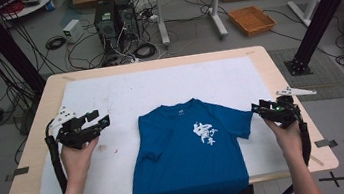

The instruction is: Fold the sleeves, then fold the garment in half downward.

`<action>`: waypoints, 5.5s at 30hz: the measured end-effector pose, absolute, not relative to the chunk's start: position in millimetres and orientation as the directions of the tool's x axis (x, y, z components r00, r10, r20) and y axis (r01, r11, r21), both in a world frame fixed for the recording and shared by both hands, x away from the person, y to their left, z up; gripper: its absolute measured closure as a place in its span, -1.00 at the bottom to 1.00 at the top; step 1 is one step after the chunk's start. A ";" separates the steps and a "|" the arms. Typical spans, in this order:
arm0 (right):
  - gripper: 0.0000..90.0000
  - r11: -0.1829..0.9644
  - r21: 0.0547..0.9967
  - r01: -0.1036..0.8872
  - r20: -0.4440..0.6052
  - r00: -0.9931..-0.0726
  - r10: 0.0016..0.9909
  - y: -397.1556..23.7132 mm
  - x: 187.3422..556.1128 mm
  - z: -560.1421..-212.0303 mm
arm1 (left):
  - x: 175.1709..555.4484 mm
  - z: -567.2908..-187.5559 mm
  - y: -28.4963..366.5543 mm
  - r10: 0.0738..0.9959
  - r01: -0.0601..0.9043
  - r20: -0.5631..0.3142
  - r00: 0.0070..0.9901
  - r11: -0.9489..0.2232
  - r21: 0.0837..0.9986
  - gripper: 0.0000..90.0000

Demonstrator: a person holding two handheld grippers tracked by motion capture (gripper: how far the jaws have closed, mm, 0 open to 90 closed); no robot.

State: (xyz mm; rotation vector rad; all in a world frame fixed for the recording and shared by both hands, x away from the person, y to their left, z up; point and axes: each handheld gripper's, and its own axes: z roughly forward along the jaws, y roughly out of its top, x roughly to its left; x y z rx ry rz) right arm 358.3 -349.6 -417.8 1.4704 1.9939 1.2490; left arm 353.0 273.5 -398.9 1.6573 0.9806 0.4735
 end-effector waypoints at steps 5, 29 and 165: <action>0.30 -0.022 0.757 0.654 0.284 -0.298 0.911 -348.4 367.2 -426.9 | 354.2 -401.1 275.6 0.794 0.379 -0.180 0.581 -0.067 0.923 -0.04; 0.99 0.057 0.764 0.643 0.222 -0.346 0.912 -333.1 373.0 -437.0 | 356.3 -405.2 263.1 0.763 0.403 -0.204 0.613 -0.081 0.912 -0.04; 0.27 0.251 0.747 0.616 0.148 -0.522 0.840 -255.8 433.9 -428.5 | 424.0 -428.4 163.1 0.715 0.503 -0.206 0.668 -0.229 0.833 0.08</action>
